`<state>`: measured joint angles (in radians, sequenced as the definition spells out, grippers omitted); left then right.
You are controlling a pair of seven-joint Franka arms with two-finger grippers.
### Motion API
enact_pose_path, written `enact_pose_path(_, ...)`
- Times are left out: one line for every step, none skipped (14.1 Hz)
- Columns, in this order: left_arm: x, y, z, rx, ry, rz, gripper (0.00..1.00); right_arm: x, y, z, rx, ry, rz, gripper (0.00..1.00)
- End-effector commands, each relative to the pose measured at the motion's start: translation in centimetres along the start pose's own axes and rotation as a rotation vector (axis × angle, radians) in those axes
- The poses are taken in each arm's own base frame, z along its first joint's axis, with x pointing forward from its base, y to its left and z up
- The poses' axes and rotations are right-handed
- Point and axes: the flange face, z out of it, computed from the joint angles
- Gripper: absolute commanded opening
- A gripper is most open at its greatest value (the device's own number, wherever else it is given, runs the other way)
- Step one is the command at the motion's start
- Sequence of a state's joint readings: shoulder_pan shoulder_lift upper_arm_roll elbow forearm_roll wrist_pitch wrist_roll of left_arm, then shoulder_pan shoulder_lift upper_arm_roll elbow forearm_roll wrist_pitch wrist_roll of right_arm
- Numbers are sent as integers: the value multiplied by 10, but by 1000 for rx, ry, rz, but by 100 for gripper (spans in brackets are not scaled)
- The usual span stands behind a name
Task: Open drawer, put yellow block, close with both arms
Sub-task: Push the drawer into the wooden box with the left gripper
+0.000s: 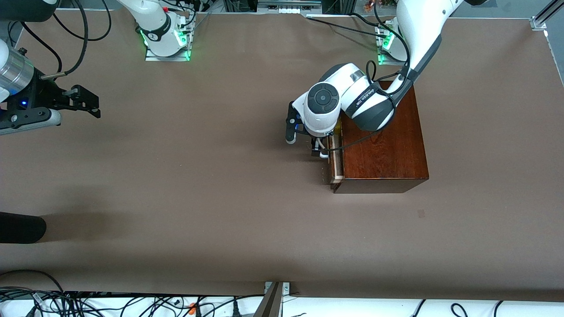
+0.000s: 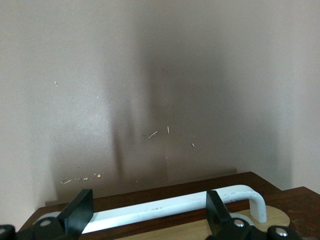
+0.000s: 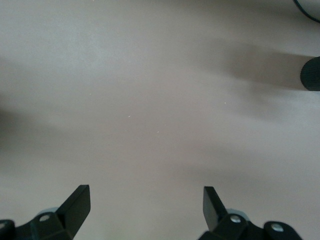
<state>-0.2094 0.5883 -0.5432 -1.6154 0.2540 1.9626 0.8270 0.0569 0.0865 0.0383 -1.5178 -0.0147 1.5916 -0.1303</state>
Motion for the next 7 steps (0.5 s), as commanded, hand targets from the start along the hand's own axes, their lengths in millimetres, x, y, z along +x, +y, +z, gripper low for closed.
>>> enact_pose_path(-40,-3,6,-9,-75,-91,100,1,-2,-4,-11,5,2,100)
enact_pose_path(-41,-3,6,-10,-77,-93,100,1,-2,-5,-11,7,2,100)
enact_pose_path(-44,-4,8,-12,-79,-95,100,1,-2,-5,-11,7,0,100)
enact_pose_path(-45,-5,8,-12,-78,-97,100,2,-2,-4,-11,5,0,100)
enact_pose_path(-45,-5,7,-11,-78,-100,100,2,-2,-4,-11,5,-2,100)
enact_pose_path(-46,-5,5,-7,-76,-97,100,2,-2,-4,-11,5,-2,100)
enact_pose_path(-54,-10,5,-8,-74,-109,100,2,-2,-4,-11,5,-2,100)
